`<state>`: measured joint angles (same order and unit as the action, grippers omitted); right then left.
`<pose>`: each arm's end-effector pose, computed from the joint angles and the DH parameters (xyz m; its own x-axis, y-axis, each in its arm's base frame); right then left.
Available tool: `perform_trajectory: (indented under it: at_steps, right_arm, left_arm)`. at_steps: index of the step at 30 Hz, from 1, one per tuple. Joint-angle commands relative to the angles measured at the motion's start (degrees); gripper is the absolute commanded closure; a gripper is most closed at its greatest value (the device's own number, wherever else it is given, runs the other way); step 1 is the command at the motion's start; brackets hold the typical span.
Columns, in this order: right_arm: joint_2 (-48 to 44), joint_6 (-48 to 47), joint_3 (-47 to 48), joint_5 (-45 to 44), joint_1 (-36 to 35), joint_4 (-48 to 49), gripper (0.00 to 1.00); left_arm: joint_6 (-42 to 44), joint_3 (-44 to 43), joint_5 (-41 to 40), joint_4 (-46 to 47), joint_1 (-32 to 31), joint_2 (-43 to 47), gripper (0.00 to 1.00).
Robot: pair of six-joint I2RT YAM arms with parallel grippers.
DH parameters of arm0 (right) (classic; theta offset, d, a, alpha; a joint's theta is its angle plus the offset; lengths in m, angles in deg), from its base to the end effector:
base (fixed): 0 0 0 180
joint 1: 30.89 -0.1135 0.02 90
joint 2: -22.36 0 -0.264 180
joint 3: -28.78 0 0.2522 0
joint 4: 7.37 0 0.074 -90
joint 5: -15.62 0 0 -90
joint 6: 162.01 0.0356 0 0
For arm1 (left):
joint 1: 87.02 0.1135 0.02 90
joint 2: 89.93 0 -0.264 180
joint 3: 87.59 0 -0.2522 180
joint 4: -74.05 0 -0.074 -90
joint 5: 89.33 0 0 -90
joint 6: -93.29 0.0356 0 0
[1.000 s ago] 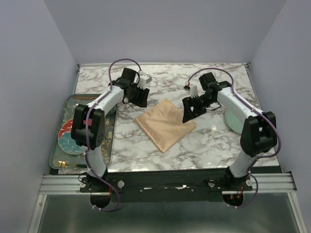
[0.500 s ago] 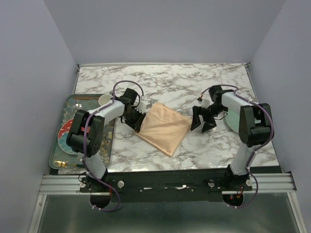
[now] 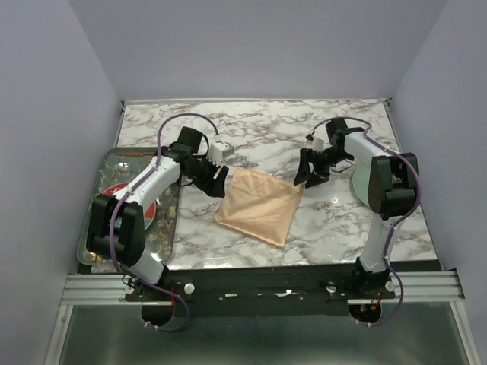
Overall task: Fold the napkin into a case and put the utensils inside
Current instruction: Rotate the lower triangle-folded napkin at the center of the board.
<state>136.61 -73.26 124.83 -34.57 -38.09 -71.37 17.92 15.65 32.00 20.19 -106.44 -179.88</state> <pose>0.3759 0.0705 0.1750 -0.9787 -0.1405 -0.1495 -0.2039 0.7483 0.6312 0.2825 -0.1192 0.2238 -0.7203 0.4827 -0.4982 0.6792 0.6369 -0.3648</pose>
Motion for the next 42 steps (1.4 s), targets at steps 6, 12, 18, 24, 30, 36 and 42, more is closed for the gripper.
perform_trajectory:
  at_steps: [6, 12, 18, 24, 30, 36, 42]
  right_arm:
    - [-7.12, 5.73, -9.59, -2.28, 2.28, 7.34, 0.54]
    - [-5.63, 9.95, -11.88, -4.3, 2.28, 12.44, 0.66]
    - [-3.96, 12.59, -12.76, -4.13, 2.19, 16.31, 0.7]
    - [-1.85, 13.3, -12.23, -3.51, 2.28, 16.49, 0.7]
    - [-0.27, 13.65, -12.32, -3.78, 2.28, 17.1, 0.72]
    - [0.26, 14.09, -12.14, -4.04, 2.28, 17.19, 0.78]
    - [0.09, 14.18, -12.49, -3.6, 2.37, 17.19, 0.77]
  left_arm:
    - [-4.77, -18.28, -2.04, 15.47, -8.16, -11.36, 0.39]
    - [-16.82, -22.6, -10.05, 21.19, -20.03, -17.7, 0.43]
    - [-20.43, -21.73, -16.2, 23.22, -27.5, -20.35, 0.53]
    - [-20.52, -20.58, -20.6, 23.66, -30.85, -22.72, 0.58]
    - [-21.66, -21.9, -22.28, 23.4, -32.52, -25.35, 0.59]
    - [-22.72, -22.78, -22.9, 23.4, -33.05, -27.47, 0.62]
    - [-25.26, -23.48, -22.98, 23.75, -33.49, -28.7, 0.62]
